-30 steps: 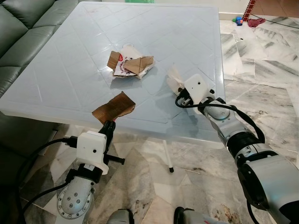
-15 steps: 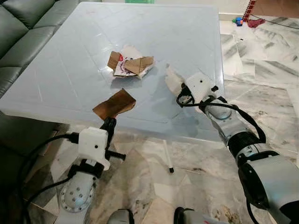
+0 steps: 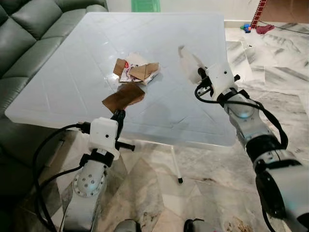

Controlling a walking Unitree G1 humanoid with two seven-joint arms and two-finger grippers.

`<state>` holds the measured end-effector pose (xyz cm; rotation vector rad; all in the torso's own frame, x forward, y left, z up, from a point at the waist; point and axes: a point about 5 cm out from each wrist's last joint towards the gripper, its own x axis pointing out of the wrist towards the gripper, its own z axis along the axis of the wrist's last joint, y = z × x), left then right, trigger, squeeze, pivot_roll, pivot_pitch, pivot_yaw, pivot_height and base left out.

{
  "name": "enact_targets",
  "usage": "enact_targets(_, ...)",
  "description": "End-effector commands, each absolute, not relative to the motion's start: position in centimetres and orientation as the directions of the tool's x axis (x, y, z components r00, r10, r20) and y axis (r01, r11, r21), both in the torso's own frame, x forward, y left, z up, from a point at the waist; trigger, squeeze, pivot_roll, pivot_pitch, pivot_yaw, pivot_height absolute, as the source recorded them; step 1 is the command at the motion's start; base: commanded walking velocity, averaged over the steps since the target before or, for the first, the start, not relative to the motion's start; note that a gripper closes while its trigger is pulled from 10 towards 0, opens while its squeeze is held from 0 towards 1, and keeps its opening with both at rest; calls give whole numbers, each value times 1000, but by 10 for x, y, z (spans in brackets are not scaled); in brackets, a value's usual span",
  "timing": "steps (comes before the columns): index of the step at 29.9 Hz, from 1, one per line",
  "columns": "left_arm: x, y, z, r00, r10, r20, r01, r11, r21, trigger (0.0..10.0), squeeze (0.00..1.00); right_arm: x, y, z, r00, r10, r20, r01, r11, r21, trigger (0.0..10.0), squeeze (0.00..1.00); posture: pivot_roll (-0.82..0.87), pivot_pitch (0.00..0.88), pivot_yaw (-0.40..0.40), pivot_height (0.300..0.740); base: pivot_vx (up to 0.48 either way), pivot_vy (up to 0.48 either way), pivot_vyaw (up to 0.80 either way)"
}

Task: Picking trash to rubbish bin

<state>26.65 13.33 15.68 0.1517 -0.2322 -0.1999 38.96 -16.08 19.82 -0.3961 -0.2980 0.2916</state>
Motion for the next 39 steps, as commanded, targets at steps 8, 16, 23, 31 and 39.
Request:
enact_targets(8, 288, 139, 165, 958, -140, 252, 118, 988, 98, 0, 0, 365, -174, 205, 923, 160, 349, -75, 967, -244, 0, 0, -32, 23, 65, 740, 0, 0, 0)
enact_targets(16, 302, 147, 172, 957, -79, 278, 72, 997, 35, 0, 0, 334, -175, 197, 941, 93, 324, -31, 981, -191, 0, 0, -62, 11, 58, 740, 0, 0, 0)
enact_targets(23, 304, 147, 171, 959, -80, 273, 83, 997, 4, 0, 0, 323, -173, 202, 950, 50, 307, -3, 988, -152, 5608, 0, -69, 14, 64, 740, 0, 0, 0)
enact_targets(31, 304, 140, 169, 958, -117, 261, 125, 992, -14, 0, 0, 319, -171, 195, 967, 22, 255, 12, 991, -131, 10000, 0, -69, 22, 79, 740, 0, 0, -287)
enact_targets(39, 305, 142, 169, 959, -117, 257, 126, 992, -16, 0, 0, 318, -169, 196, 970, 21, 241, 10, 992, -128, 10000, 0, -66, 24, 78, 740, 0, 0, -734)
